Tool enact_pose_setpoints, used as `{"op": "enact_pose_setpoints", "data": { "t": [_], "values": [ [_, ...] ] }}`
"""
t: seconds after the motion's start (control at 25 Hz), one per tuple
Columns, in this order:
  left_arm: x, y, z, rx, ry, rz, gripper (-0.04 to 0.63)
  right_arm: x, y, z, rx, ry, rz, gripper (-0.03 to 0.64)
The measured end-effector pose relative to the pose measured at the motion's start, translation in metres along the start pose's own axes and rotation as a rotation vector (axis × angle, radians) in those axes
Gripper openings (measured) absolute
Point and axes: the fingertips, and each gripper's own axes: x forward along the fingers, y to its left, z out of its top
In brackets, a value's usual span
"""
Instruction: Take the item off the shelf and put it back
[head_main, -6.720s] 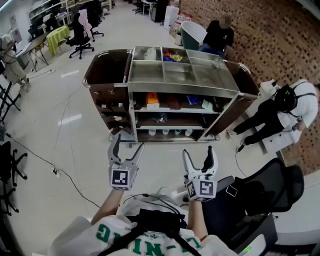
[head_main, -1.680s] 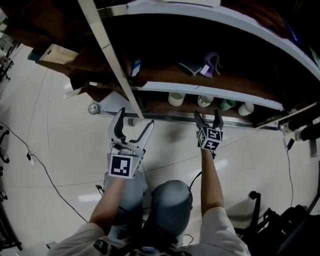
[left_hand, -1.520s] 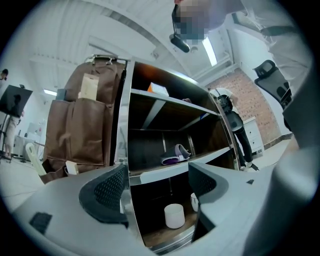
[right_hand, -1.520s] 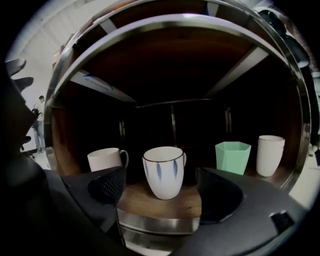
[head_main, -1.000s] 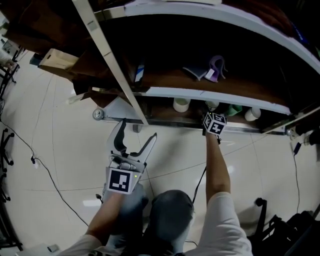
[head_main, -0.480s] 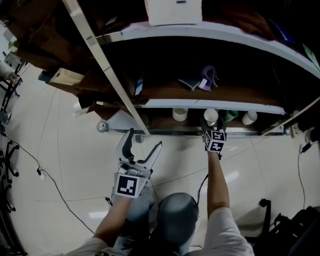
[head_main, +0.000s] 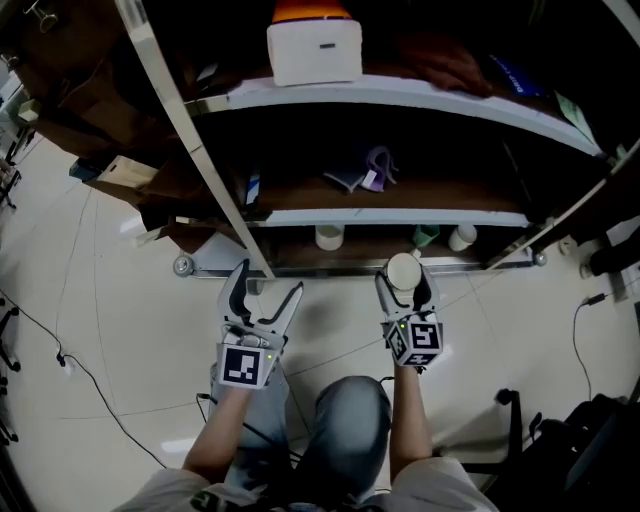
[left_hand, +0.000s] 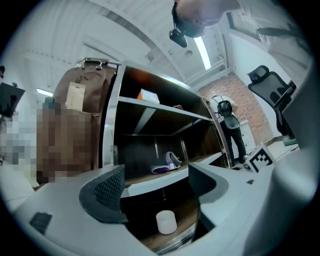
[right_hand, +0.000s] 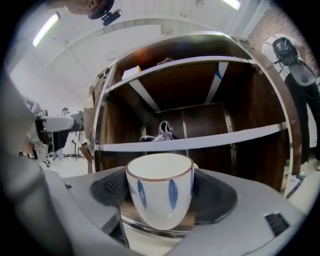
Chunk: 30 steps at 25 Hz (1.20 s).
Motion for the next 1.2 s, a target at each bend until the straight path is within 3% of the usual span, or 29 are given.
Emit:
{"op": "enact_pose_setpoints", "data": {
  "t": [0.32,0.52,0.8,1.0,1.2],
  "values": [
    [0.002,0.008,0.045,0.003,-0.03,-0.005,0.373,-0.083,0.004,0.108,0.013,-0.134,-0.066,0.399],
    [0.006,-0.001,0.115,0.005,-0.035,-0.035,0.374,-0.114,0.01,0.19,-0.028,-0.156,-0.066,0.396],
    [-0.004,-0.006,0.279,0.029,-0.037,-0.071,0.373,-0.158,0.042,0.347,0.025,-0.207,-0.07,0.396],
    [-0.023,0.007,0.404,-0.028,-0.037,-0.064,0.373,-0.189,0.085,0.465,0.02,-0.192,-0.028,0.396],
    [-0.032,0.011,0.525,-0.044,-0.043,-0.097,0.373,-0.226,0.107,0.586,0.021,-0.192,-0.047,0.396]
  ]
}}
